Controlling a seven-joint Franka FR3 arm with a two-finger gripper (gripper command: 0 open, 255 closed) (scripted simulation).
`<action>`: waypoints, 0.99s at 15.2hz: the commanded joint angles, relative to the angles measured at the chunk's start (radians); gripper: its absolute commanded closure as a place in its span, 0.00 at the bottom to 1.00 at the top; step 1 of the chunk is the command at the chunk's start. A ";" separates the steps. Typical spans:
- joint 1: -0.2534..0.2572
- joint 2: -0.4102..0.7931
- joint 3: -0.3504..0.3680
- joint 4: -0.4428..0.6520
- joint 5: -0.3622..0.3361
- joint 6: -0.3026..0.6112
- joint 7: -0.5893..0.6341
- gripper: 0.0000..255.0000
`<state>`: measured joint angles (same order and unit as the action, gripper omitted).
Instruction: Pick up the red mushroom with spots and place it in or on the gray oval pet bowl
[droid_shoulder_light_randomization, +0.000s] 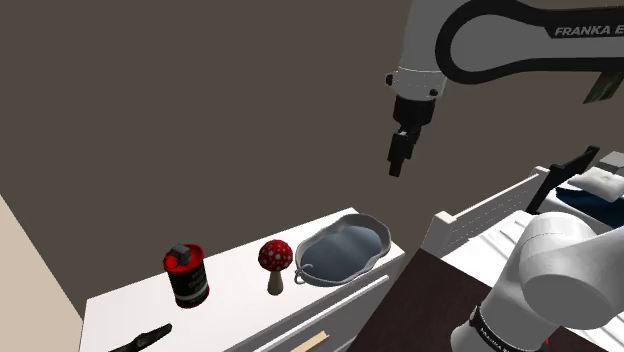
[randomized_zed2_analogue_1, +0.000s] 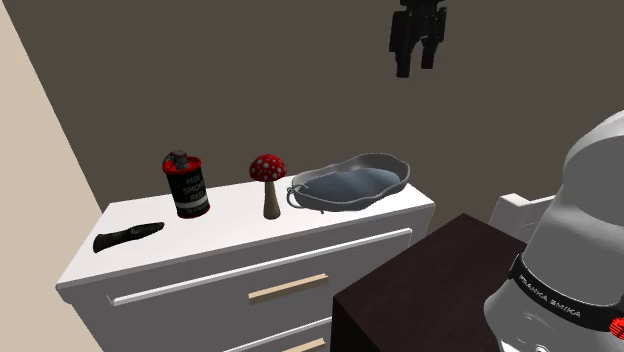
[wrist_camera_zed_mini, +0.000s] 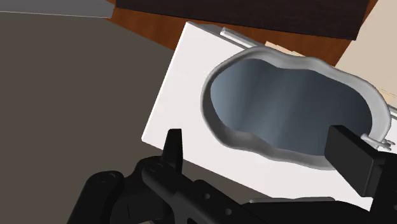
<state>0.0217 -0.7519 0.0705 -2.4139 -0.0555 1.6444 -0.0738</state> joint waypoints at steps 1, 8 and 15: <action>0.000 0.000 0.000 0.000 0.000 0.000 0.000 0.00; 0.029 0.160 0.133 0.024 0.097 0.086 0.202 0.00; 0.045 0.376 0.254 0.111 0.153 0.175 0.399 0.00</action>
<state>0.0651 -0.4152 0.3053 -2.3305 0.0916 1.8128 0.2910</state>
